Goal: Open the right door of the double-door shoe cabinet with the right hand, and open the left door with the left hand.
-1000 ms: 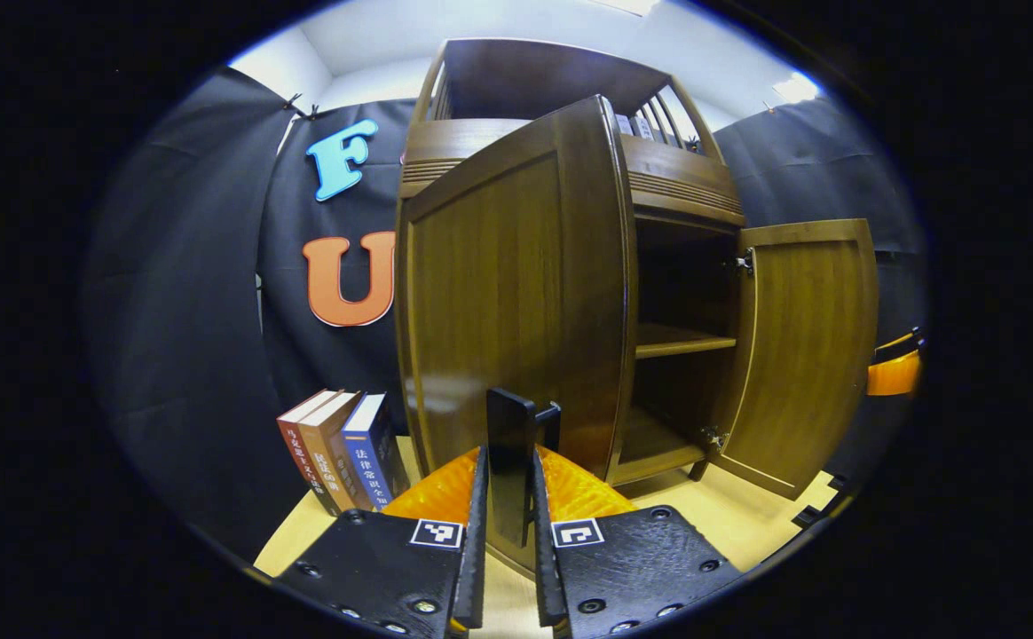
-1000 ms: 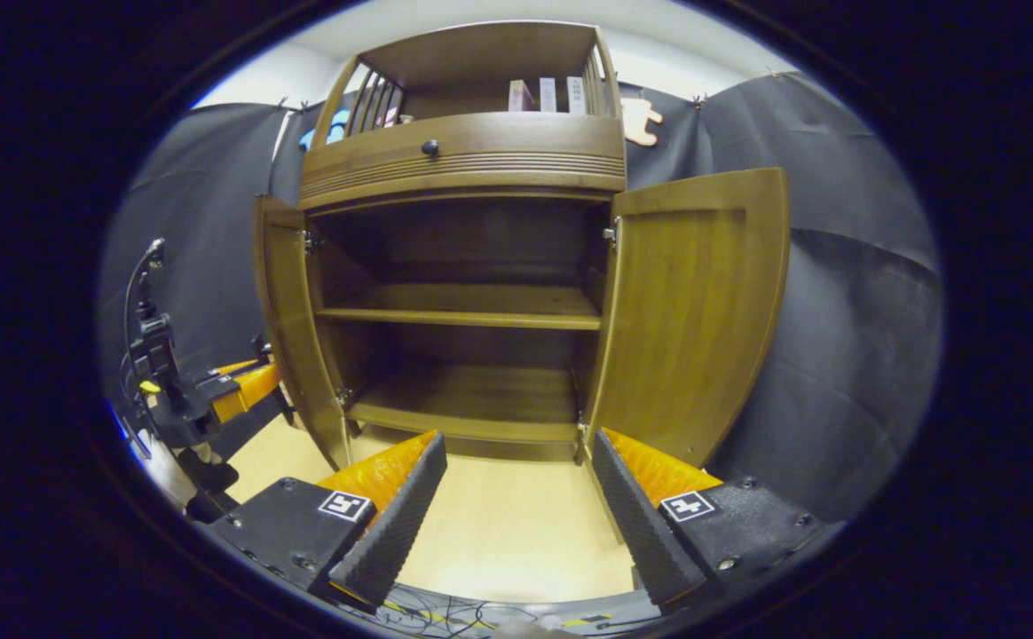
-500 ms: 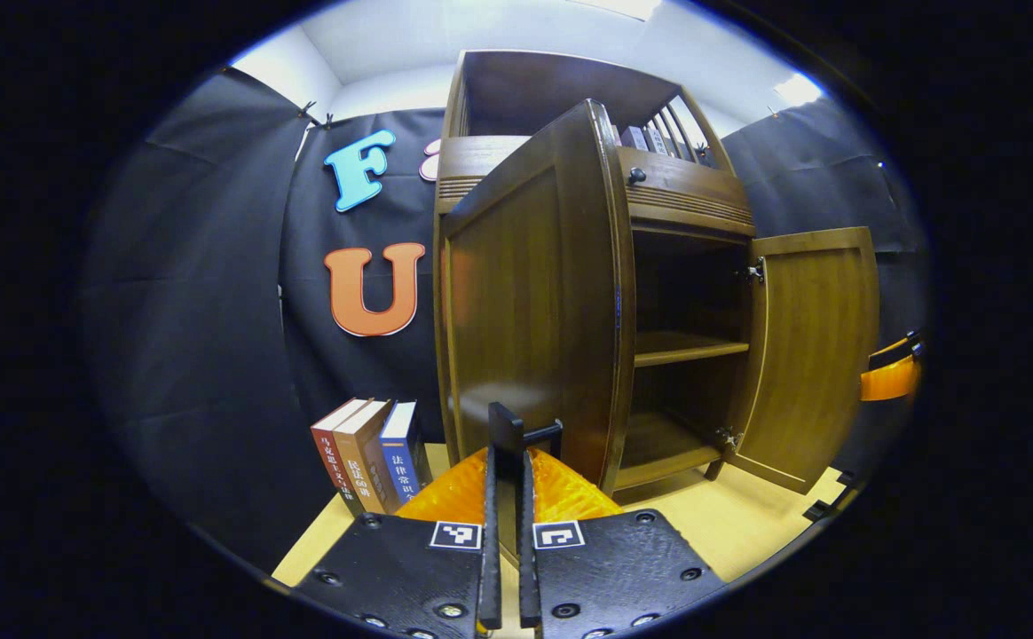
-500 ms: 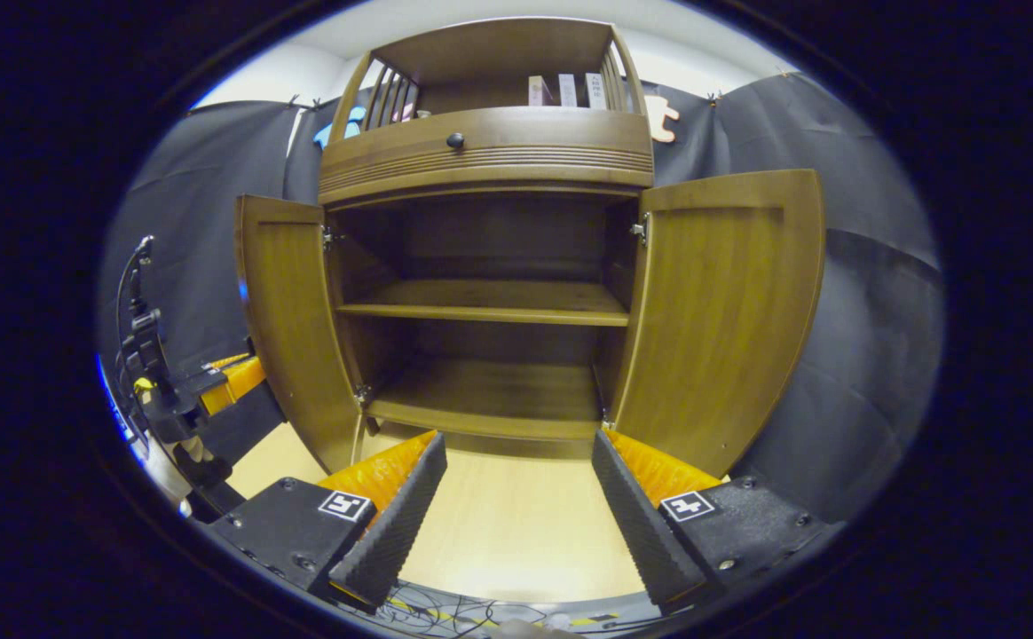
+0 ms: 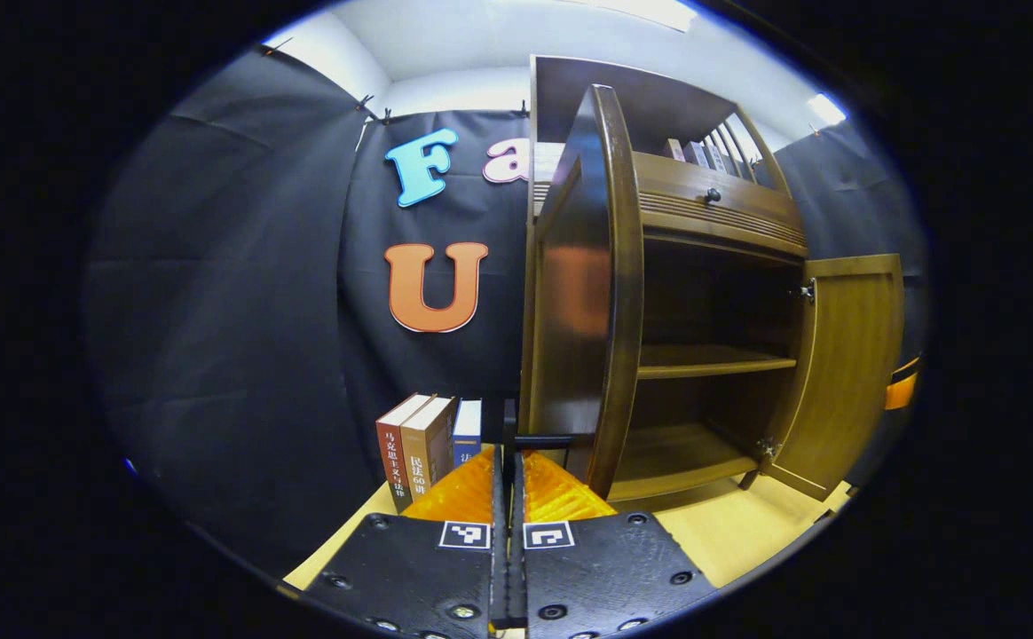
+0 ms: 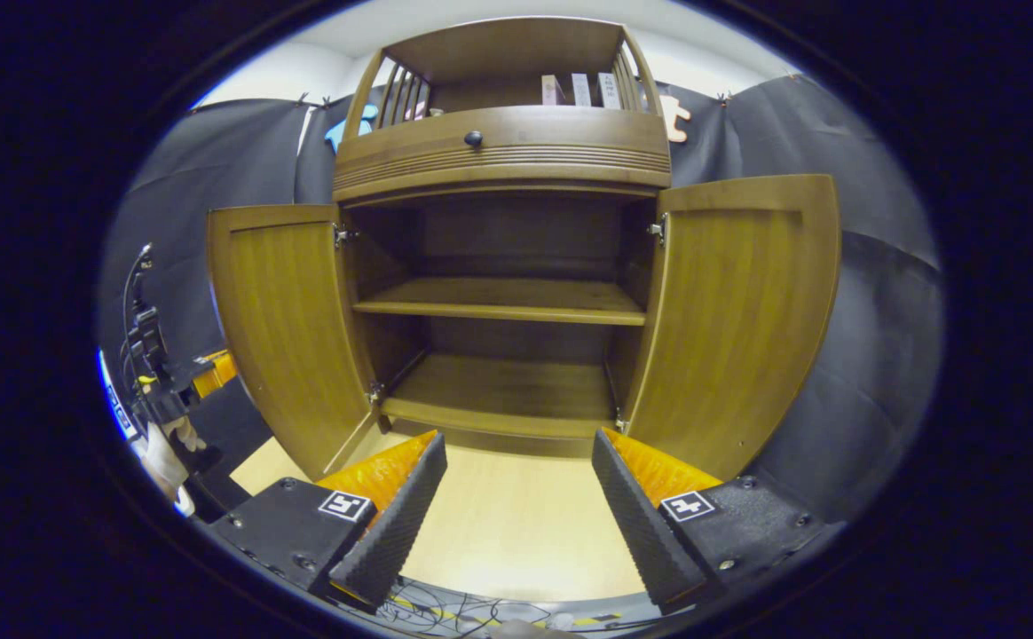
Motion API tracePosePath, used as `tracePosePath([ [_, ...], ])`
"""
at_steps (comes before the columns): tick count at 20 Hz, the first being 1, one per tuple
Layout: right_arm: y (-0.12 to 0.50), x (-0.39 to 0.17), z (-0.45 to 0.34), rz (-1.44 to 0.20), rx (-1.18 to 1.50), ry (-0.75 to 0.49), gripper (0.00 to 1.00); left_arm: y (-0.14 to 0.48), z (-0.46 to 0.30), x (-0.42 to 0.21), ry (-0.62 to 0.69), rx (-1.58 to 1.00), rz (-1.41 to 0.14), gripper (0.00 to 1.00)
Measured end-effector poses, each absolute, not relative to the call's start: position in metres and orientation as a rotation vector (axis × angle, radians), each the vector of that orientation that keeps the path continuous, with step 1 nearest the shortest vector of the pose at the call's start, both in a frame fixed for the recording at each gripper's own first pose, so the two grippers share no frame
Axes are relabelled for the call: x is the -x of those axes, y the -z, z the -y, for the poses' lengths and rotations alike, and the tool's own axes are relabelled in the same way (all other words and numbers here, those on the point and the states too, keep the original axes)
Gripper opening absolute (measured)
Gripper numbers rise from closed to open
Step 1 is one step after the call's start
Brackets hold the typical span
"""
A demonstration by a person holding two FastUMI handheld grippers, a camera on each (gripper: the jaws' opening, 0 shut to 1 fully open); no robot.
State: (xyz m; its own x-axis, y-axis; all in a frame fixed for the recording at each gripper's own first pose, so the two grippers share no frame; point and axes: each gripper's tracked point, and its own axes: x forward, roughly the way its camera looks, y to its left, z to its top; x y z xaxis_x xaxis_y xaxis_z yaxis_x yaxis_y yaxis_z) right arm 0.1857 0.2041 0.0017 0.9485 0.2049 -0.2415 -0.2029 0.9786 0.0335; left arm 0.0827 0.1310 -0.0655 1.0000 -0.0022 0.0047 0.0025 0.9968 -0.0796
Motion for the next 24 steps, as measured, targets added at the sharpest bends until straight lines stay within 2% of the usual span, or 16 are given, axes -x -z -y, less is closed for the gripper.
tracePosePath([
  [1,-0.001,-0.184,-0.204,-0.245,-0.011,-0.208,1.0,0.066,-0.133,-0.083,0.015,0.082,0.008,0.0],
  [11,-0.001,-0.172,-0.209,-0.241,-0.011,-0.225,1.0,0.065,-0.17,-0.09,0.176,0.044,0.032,0.0],
  [12,0.0,-0.171,-0.21,-0.242,-0.011,-0.227,1.0,0.067,-0.172,-0.09,0.202,0.04,0.023,0.08],
  [13,0.0,-0.169,-0.21,-0.24,-0.011,-0.229,1.0,0.066,-0.172,-0.09,0.225,0.03,0.025,0.08],
  [14,-0.001,-0.169,-0.21,-0.241,-0.009,-0.23,1.0,0.066,-0.171,-0.089,0.25,0.018,0.021,0.0],
  [18,0.002,-0.165,-0.212,-0.246,-0.01,-0.238,1.0,0.072,-0.173,-0.083,0.297,0.035,0.002,0.0],
  [24,-0.002,-0.159,-0.21,-0.227,-0.024,-0.248,1.0,0.059,-0.204,-0.043,0.171,0.028,0.005,0.97],
])
